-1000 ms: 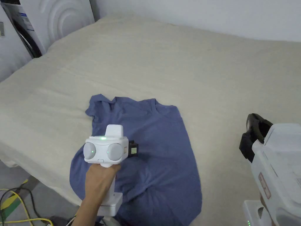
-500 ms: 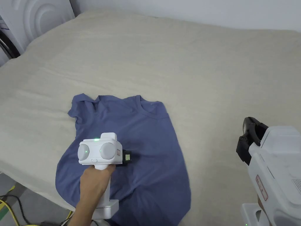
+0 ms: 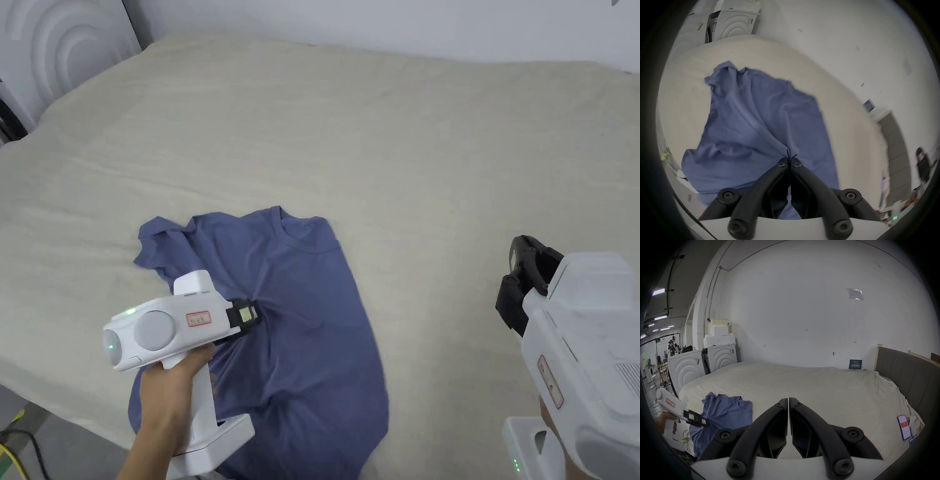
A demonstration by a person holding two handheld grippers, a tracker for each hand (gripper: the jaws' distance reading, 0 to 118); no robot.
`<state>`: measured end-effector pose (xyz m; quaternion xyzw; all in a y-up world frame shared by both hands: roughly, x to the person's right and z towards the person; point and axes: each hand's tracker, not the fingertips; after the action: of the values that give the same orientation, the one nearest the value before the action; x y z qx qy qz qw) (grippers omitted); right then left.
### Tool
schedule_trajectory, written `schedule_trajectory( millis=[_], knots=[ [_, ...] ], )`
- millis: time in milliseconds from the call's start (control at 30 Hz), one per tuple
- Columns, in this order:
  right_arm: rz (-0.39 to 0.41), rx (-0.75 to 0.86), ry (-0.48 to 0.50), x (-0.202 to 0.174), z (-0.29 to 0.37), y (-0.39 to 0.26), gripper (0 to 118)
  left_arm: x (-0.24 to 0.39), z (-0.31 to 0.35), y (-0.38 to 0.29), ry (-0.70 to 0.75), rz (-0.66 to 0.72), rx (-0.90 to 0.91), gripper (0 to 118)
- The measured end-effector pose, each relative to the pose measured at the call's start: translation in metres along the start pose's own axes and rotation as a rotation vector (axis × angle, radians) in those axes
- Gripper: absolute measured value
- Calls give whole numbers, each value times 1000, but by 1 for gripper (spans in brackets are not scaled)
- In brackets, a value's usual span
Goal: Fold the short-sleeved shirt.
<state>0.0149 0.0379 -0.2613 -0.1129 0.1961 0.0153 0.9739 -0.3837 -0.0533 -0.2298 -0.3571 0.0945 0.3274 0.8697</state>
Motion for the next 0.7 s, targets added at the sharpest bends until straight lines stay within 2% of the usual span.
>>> schedule_trajectory(
  millis=[100,267,700],
  knots=[
    [-7,12,-11,7,10,3,2,25,17,13,-73,11,56,0],
    [-8,41,-42,28,28,7,2,88,28,31,-104,-198,79,0],
    [-34,117,-232,98,88,18,2,281,58,48,-387,-519,170,0]
  ],
)
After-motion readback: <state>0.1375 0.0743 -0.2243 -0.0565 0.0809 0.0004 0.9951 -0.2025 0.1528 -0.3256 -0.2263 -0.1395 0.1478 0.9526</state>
